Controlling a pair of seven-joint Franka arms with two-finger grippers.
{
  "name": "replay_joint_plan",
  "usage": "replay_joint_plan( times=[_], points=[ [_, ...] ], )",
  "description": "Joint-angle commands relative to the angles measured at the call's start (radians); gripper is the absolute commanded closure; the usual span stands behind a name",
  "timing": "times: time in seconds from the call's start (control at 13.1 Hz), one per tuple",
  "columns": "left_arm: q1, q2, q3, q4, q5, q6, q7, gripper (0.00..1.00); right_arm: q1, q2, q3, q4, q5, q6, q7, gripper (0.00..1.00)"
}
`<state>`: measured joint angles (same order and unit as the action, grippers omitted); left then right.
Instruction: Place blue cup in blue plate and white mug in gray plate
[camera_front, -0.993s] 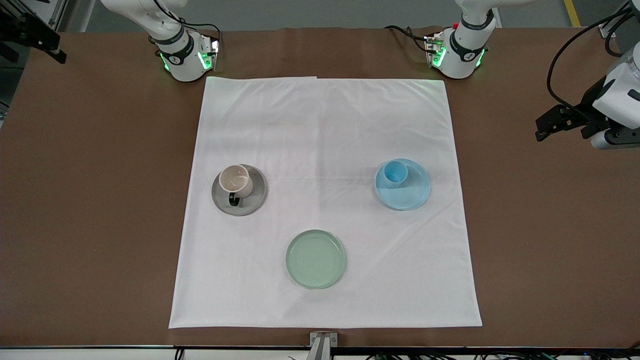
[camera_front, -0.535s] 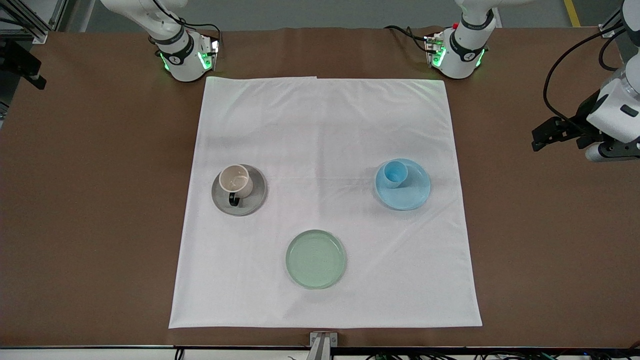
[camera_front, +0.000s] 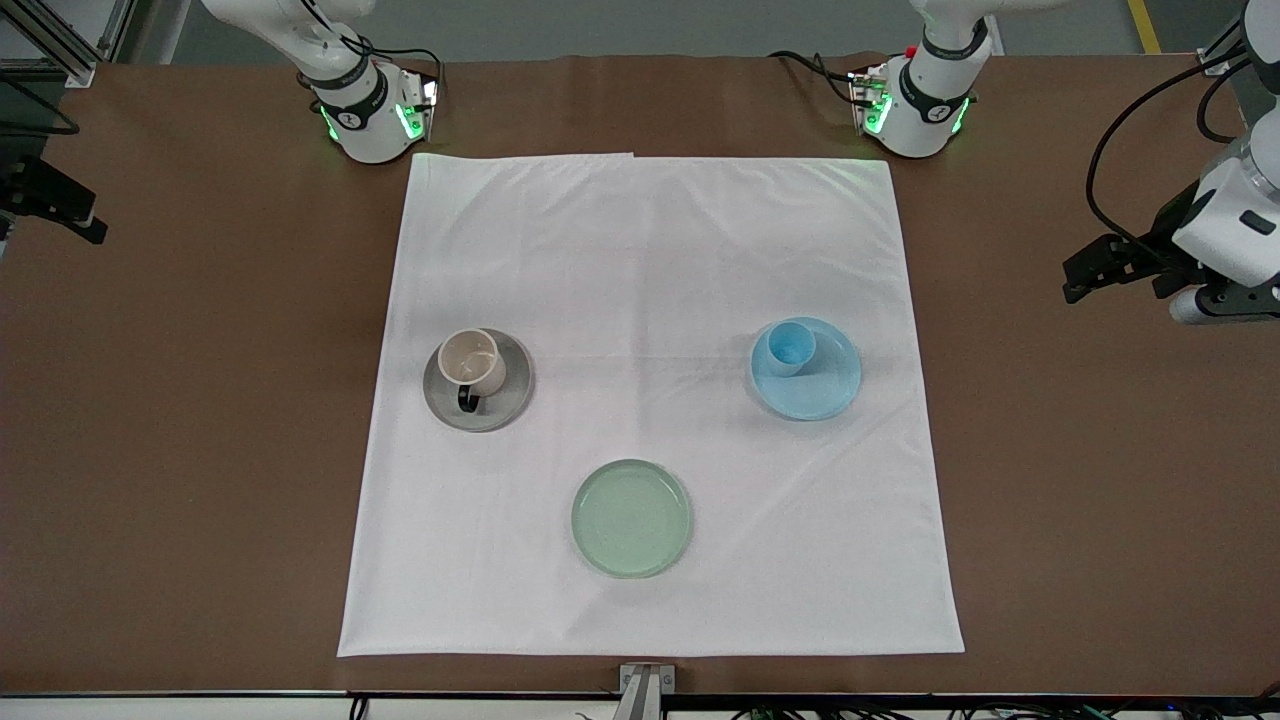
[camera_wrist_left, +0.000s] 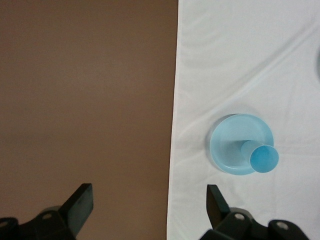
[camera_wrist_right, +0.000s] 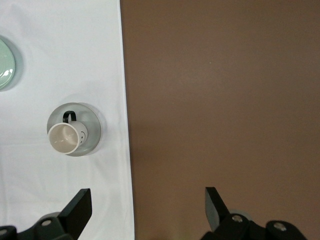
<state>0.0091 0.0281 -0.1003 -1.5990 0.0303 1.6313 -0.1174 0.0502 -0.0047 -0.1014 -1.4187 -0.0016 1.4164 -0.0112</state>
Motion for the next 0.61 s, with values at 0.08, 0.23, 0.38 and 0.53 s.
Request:
replay_joint_plan(
  times=[0.08, 0.23, 0.38, 0.53],
  points=[
    [0.009, -0.008, -0.002, 0.008, -0.023, 0.002, 0.019, 0.00, -0.026, 0.014, 0.011, 0.014, 0.042, -0.013, 0.000, 0.00],
    [0.009, -0.007, -0.002, 0.008, -0.024, 0.004, 0.019, 0.00, -0.024, 0.021, 0.011, 0.015, 0.040, -0.005, -0.001, 0.00],
    [0.009, -0.010, -0.002, 0.008, -0.023, 0.002, 0.019, 0.00, -0.030, 0.035, 0.011, 0.015, 0.042, -0.002, -0.004, 0.00],
    [0.011, -0.013, -0.001, 0.008, -0.023, -0.002, 0.021, 0.00, -0.027, 0.040, 0.011, 0.015, 0.028, -0.004, -0.007, 0.00]
  ],
)
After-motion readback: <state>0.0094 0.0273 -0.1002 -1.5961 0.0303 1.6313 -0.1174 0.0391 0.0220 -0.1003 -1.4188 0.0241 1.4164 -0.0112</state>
